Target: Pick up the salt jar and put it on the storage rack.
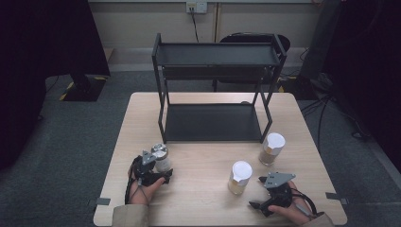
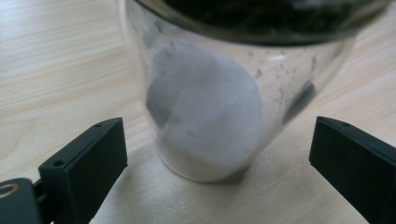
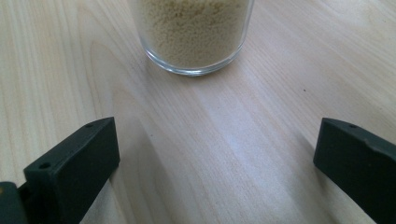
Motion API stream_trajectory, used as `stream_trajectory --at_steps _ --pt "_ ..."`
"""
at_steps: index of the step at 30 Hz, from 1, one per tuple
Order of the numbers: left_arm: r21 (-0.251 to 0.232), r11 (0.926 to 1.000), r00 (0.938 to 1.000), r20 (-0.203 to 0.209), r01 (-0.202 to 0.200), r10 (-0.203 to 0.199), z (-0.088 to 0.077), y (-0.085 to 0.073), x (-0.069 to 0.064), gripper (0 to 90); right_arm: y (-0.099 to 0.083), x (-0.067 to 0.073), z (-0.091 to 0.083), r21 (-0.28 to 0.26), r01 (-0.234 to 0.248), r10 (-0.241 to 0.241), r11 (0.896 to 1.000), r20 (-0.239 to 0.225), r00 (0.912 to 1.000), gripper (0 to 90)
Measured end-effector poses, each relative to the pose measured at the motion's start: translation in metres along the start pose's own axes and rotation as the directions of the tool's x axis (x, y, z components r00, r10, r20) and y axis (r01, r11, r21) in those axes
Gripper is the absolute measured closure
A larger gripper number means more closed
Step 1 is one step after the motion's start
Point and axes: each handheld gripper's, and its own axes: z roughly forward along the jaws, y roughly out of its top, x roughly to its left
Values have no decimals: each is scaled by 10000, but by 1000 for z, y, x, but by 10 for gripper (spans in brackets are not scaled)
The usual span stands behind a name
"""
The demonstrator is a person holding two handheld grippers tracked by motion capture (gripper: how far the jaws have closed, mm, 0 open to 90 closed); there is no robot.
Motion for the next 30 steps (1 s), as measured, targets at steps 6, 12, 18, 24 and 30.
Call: stream_trajectory --at_steps 6,12,18,24,30 --pt "-391 9988 9994 -157 287 -294 -2 -3 0 67 0 0 0 0 -1 1 10000 1 10000 0" --pt "-429 9989 9998 -98 188 -192 -3 -3 2 121 0 0 0 -2 3 -3 10000 0 10000 0" --pt "-650 9978 9997 -226 108 -123 -3 -3 0 175 0 0 0 -1 1 -1 10000 0 10000 0" --pt "-630 9979 9996 -244 -134 119 -3 -1 -2 222 0 0 0 0 0 0 10000 0 10000 0" --pt "-715 9970 9994 -209 -307 293 -3 -2 -3 279 0 0 0 -2 -12 12 10000 10 10000 0"
